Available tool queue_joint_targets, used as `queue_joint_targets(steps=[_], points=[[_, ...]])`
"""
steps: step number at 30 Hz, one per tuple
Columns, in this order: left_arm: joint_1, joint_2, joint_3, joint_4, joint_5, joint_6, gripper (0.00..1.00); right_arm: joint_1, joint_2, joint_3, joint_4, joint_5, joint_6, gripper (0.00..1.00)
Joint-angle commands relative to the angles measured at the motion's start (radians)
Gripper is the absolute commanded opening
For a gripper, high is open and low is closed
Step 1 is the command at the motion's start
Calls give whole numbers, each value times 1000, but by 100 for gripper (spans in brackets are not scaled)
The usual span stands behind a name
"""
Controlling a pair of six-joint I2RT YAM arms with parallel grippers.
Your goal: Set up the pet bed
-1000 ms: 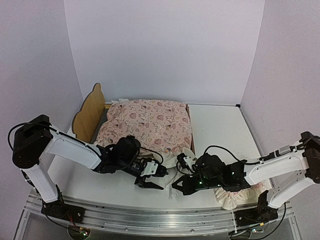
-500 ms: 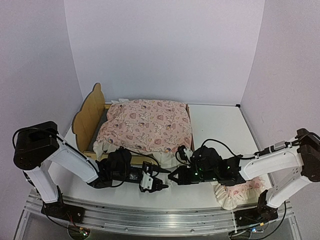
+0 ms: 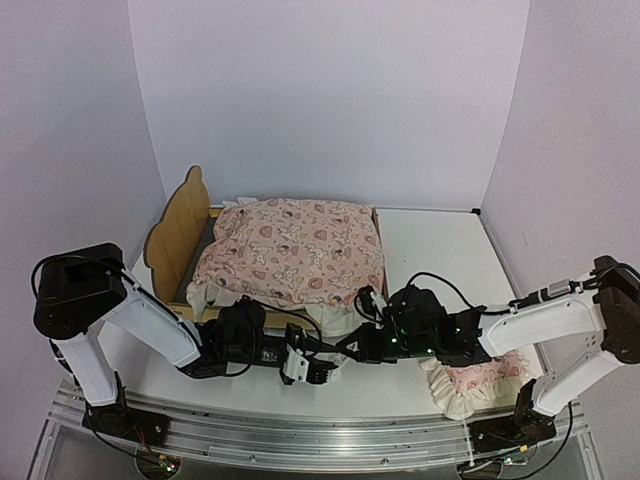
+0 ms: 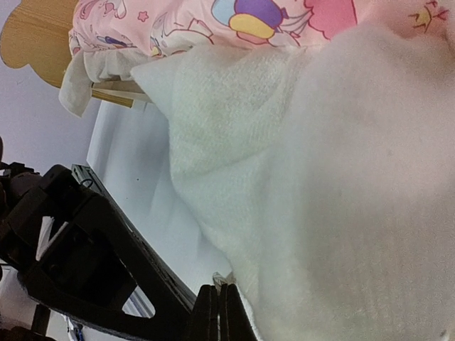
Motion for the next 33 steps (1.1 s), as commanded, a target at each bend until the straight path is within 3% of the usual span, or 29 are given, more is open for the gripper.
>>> queue_joint_targets(steps=[1,4,7,13,17,25,29,33], points=[[-3,16,62,4,-50,-65,17,-1,13,24,47,-32,13,0],[-2,6,72,-1,-94,-97,1,-7,1,11,47,-35,8,0],[-1,-18,76,-35,-137,-163,0,-25,-33,-13,32,-47,-6,1],[52,-75,147,-309,-176,-528,0,-41,-136,14,-227,23,-232,37],[91,-77,179,-451,-91,-768,0,-40,-140,30,-320,-28,-483,46],[139,-56,198,-469,-43,-934,0,34,20,106,-317,-95,-1105,46],[158,-38,217,-462,-43,-946,0,34,115,158,-314,-58,-1306,45],[165,-33,220,-454,-42,-939,0,28,187,208,-318,-67,-1404,44]])
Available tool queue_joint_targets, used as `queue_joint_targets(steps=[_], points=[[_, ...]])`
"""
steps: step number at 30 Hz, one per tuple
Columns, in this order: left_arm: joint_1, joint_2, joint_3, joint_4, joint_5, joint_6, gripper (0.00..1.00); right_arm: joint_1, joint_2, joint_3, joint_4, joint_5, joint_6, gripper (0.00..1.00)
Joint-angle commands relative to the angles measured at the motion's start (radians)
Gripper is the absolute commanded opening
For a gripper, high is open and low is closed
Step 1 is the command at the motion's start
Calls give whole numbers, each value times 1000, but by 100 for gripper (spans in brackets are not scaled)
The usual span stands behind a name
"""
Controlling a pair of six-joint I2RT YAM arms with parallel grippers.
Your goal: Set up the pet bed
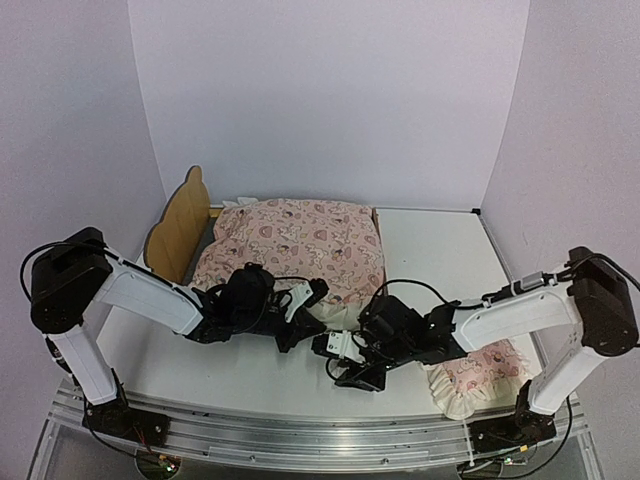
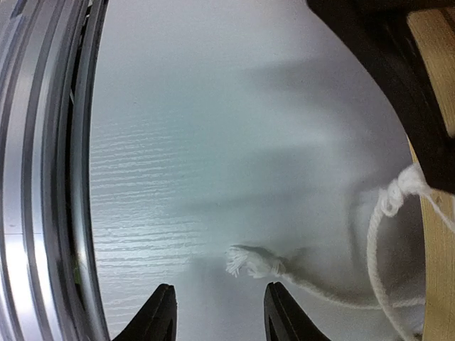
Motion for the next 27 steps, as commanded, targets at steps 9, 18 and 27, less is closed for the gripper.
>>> queue_joint_targets(steps=[9,18,27], points=[[13,17,35,26,19,-36,0,-82,171,147,-115,-109,-299,43],[13,23,38,26,15,-37,0,-85,249,195,-200,-106,-322,31],[13,24,27,34,18,-12,0,-85,160,194,-225,-135,-150,0]])
